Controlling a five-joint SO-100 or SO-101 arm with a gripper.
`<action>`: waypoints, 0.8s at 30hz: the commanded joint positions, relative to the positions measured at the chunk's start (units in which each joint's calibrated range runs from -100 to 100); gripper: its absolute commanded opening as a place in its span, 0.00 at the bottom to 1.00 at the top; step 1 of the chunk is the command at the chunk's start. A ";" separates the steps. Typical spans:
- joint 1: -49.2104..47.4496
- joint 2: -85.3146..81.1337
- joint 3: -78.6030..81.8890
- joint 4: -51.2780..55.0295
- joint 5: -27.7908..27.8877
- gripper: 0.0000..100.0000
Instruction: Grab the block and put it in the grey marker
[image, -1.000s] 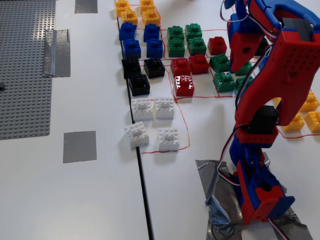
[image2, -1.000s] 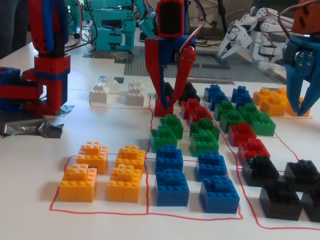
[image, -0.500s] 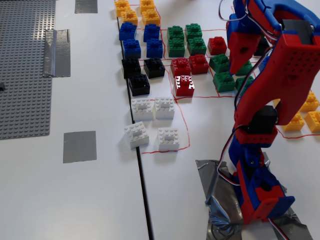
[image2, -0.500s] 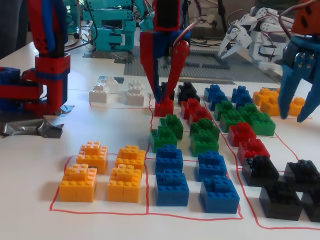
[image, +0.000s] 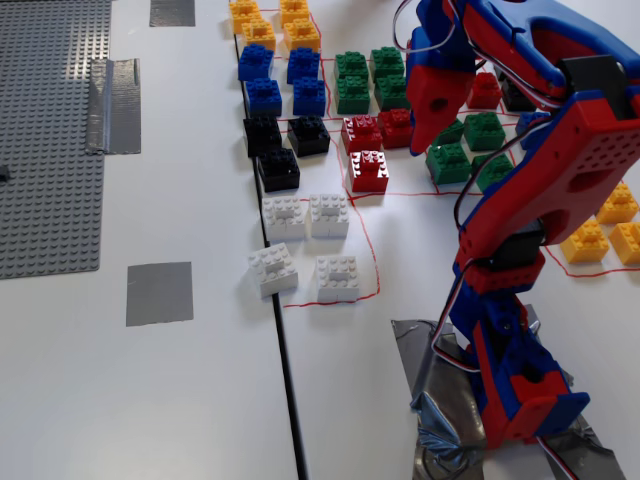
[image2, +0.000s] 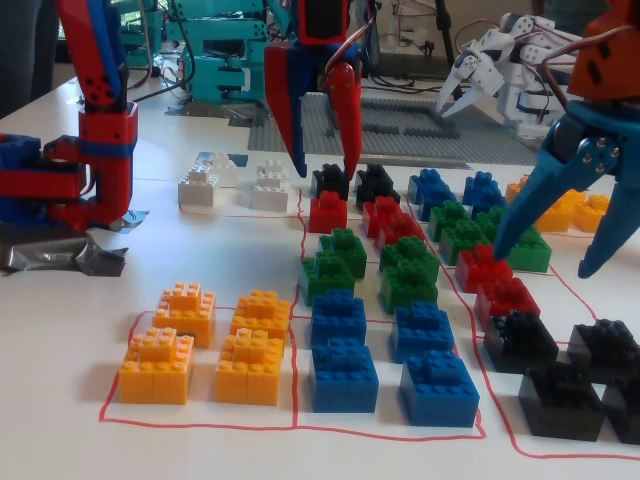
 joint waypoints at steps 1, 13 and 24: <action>-1.32 -2.80 -0.45 -1.94 0.59 0.23; -6.71 5.53 -2.63 -2.83 -0.78 0.26; -8.38 11.97 -7.36 -4.29 -1.61 0.28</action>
